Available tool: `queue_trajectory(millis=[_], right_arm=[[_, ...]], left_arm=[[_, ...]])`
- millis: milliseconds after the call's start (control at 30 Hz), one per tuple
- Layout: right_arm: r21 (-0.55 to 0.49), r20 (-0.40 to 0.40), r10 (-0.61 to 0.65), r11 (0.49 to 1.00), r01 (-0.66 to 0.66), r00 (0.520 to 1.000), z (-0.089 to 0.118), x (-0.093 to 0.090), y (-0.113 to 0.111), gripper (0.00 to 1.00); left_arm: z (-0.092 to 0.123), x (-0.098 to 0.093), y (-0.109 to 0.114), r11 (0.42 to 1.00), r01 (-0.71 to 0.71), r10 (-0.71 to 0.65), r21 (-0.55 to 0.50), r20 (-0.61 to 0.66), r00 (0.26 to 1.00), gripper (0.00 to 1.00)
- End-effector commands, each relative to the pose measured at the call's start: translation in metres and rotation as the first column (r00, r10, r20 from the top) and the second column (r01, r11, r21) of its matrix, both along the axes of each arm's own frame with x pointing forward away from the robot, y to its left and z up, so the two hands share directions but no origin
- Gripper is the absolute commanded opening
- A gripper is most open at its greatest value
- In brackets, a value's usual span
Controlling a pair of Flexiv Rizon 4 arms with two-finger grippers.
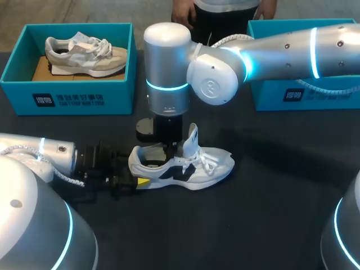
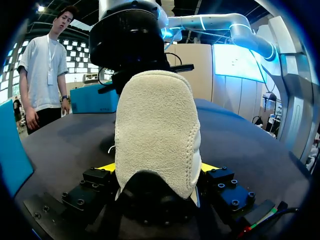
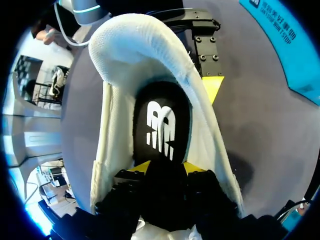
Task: Take the shoe out of the shoebox, open the shoe tongue, remove and reinsert the insole, then place the shoe into the shoebox
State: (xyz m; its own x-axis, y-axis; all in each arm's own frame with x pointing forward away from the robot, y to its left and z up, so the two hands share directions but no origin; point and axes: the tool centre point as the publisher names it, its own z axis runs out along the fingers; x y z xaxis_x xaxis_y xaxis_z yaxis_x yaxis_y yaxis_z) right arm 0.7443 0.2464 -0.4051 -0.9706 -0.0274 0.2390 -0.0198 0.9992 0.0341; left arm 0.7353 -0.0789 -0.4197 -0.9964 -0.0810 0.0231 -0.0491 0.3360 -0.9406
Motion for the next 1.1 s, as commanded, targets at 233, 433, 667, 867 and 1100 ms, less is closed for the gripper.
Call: queue_trajectory(millis=[233, 433, 667, 867, 1100], right_arm=[[-0.012, -0.017, -0.028, 1.0, 0.028, 0.999, -0.021, -0.014, -0.002, 0.0], [0.011, -0.005, -0.042, 0.999, 0.042, 0.999, -0.005, -0.014, -0.01, 0.0], [0.169, -0.023, -0.001, 0.986, 0.005, 1.0, 0.019, -0.01, -0.018, 0.0], [0.19, -0.046, 0.052, 0.981, -0.042, 0.998, 0.034, -0.006, -0.016, 0.0], [0.235, -0.073, 0.077, 0.97, -0.058, 0.994, 0.047, -0.001, -0.015, 0.0]], left_arm=[[-0.002, 0.001, 0.002, 1.0, 0.001, -0.001, 0.001, 0.0, 1.0, 0.0], [-0.002, 0.001, 0.002, 1.0, 0.001, -0.001, 0.001, 0.0, 1.0, 0.0], [-0.002, 0.001, 0.002, 1.0, 0.001, -0.001, 0.001, 0.0, 1.0, 0.0], [-0.002, 0.001, 0.002, 1.0, 0.001, -0.001, 0.001, 0.0, 1.0, 0.0], [-0.002, 0.001, 0.002, 1.0, 0.001, -0.001, 0.001, 0.0, 1.0, 0.0]])
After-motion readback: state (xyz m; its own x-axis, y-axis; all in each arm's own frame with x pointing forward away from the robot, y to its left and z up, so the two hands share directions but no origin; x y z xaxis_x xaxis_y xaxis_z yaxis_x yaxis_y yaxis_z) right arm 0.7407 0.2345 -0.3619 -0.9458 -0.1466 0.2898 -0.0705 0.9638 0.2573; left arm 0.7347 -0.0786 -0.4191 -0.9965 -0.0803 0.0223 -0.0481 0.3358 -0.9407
